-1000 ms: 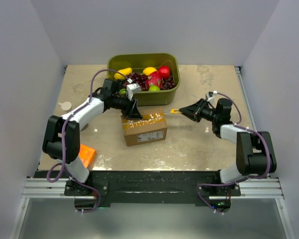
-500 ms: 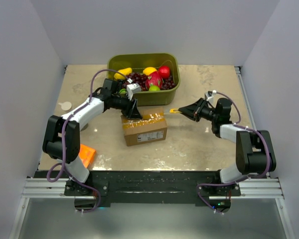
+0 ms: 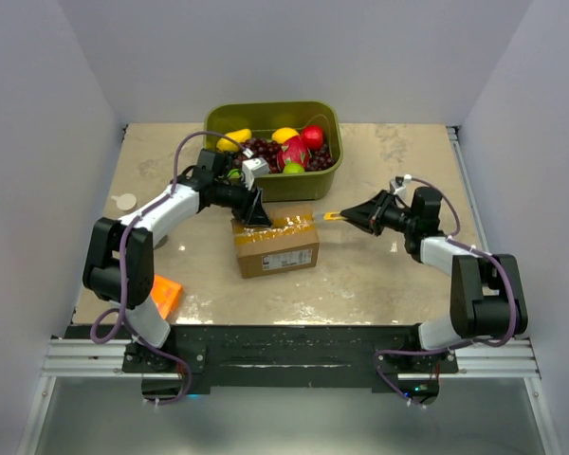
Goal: Unpack the express box
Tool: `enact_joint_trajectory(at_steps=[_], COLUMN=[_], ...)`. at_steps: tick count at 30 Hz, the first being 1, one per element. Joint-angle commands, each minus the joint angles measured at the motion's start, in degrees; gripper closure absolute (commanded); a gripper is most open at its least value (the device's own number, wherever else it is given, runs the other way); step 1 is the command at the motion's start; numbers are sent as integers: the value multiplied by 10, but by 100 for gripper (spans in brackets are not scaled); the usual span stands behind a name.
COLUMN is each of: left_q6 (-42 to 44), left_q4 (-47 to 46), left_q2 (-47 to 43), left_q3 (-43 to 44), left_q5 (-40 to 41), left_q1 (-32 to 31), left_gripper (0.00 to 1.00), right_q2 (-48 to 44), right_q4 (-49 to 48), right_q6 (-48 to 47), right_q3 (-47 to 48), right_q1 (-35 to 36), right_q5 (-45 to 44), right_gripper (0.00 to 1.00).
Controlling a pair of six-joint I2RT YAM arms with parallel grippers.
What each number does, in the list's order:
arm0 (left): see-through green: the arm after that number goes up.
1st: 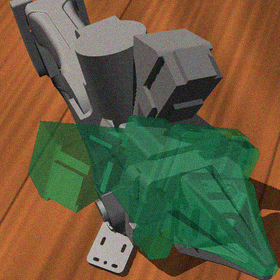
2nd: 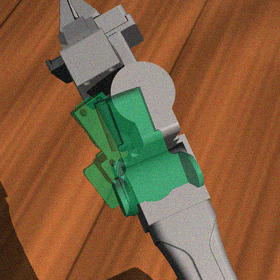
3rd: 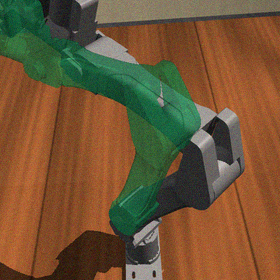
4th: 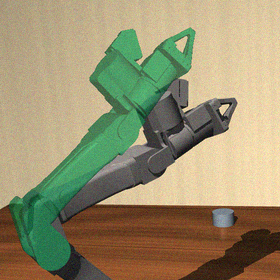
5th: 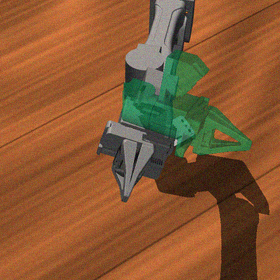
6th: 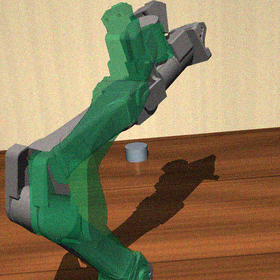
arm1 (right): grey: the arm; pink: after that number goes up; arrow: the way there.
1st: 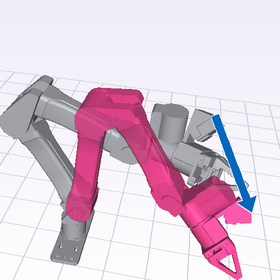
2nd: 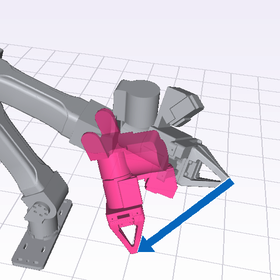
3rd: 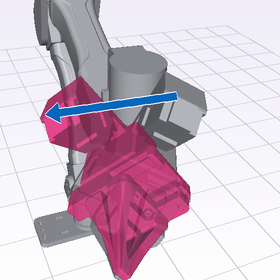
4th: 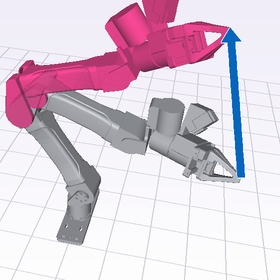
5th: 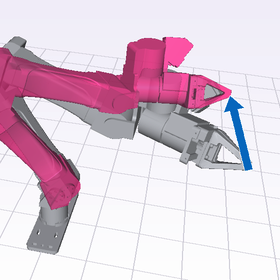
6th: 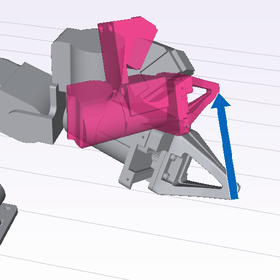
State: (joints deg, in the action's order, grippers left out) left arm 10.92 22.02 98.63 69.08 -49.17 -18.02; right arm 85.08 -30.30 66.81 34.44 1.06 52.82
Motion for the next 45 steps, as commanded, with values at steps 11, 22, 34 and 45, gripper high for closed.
enact_joint_trajectory(at_steps=[11, 22, 34, 45], left_q6=[0, 4, 33, 32], left_q4=[-2, -1, 21, 21], left_q2=[20, 24, 16, 17], left_q3=[5, 10, 6, 2], left_q5=[106, 108, 55, 50], left_q1=[1, 1, -10, -13], left_gripper=[98, 99, 99, 99], right_q2=[-36, -63, -1, 25], right_q4=[71, 332, 135, 38], right_q6=[-24, -209, -138, -70], right_q3=[12, 70, 97, 85], right_q1=[1, -37, -86, -15], right_q5=[113, 186, 71, -3], right_gripper=[100, 100, 100, 100])
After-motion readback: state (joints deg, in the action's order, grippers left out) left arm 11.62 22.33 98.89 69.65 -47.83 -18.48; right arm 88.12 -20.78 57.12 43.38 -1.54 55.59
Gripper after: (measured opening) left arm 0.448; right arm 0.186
